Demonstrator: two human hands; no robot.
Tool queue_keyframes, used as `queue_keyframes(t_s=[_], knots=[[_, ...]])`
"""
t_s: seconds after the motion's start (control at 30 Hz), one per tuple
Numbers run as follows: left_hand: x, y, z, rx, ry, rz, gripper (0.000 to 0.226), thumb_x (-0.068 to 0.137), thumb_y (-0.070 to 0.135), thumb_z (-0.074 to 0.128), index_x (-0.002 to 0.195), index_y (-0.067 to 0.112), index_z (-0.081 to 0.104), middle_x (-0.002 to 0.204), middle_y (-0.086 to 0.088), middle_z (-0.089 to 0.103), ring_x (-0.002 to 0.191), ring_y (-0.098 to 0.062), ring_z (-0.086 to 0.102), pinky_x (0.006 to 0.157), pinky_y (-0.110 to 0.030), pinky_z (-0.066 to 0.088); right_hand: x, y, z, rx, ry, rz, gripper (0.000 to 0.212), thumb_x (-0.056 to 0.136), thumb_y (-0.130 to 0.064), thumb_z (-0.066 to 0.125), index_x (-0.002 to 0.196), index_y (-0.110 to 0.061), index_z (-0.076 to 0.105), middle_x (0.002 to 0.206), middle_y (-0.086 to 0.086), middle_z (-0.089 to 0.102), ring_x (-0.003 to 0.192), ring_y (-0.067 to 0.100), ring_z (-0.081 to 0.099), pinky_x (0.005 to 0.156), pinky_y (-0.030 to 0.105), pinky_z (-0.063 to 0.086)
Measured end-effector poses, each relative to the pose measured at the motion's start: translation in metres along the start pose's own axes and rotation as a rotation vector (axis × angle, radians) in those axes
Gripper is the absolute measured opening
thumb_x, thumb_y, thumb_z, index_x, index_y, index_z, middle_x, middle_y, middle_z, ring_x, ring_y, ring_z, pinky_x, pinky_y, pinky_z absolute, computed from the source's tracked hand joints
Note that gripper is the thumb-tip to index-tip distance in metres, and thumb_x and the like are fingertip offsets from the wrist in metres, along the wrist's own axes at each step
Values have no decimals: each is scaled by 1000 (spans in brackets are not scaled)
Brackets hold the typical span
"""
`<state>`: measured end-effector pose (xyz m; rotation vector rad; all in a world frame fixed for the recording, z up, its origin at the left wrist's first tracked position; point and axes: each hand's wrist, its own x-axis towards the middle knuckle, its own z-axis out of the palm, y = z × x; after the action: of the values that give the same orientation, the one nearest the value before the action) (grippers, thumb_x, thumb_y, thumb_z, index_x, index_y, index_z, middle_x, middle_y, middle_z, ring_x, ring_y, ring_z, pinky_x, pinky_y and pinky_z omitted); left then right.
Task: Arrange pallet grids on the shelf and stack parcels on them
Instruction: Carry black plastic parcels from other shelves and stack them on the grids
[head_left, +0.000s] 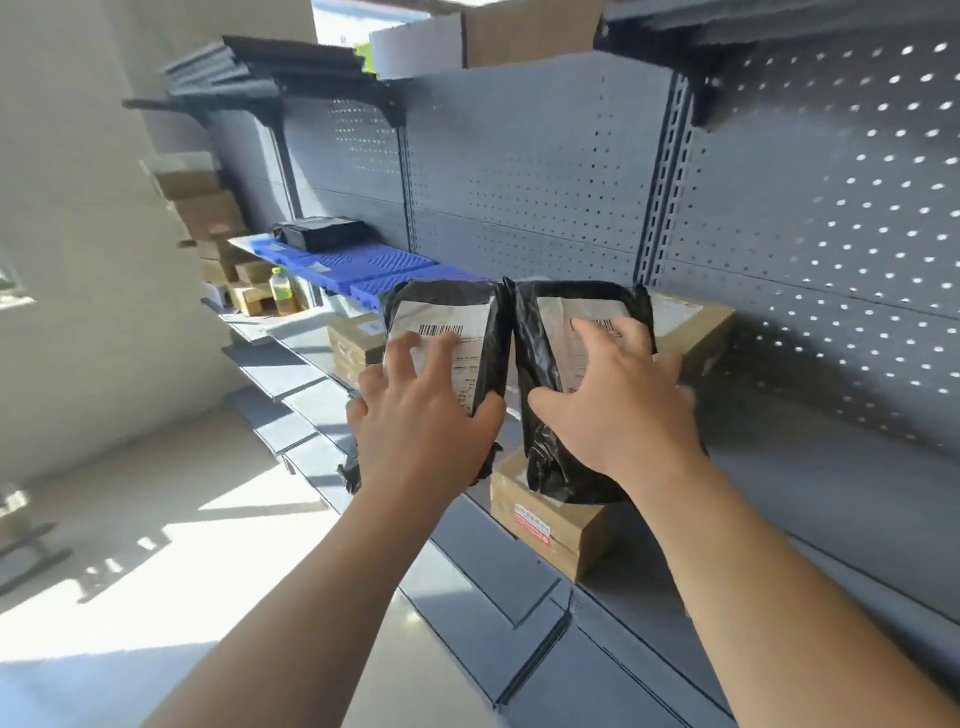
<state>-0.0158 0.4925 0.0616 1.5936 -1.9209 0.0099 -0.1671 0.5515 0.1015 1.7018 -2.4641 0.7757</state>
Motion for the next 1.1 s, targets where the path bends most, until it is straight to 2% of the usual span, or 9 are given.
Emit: queue_keyframes(t_s=[0.1,0.57,0.8,1.1], knots=[[19,-59,-11,30,7,-67,63,82,64,50,140,44,36,149,4,29,131,-36,37,106,-52,33,14,-55,33,11,-50,-47,79,81,-63,57,150,-34,31,158,1,25,131,40,38,103,55,40],[79,-306,-50,148,-8,-380,61,84,64,47,141,45,33,151,5,25,135,-34,30,107,-51,29,55,-287,179,56,-288,-262,79,80,-61,57,150,-35,31,158,1,24,130,38,38,103,54,38],[130,-380,-40,178,1,-485,58,84,62,49,138,46,33,150,5,23,135,-34,31,108,-51,27,106,-359,241,99,-341,-343,79,80,-59,57,151,-37,31,157,-2,25,130,36,38,102,52,37],[258,-444,-14,261,36,-559,57,85,61,48,137,47,30,150,5,20,137,-34,29,108,-52,26,231,-443,316,157,-358,-457,81,79,-60,58,151,-36,31,157,-1,27,129,36,40,100,51,42]])
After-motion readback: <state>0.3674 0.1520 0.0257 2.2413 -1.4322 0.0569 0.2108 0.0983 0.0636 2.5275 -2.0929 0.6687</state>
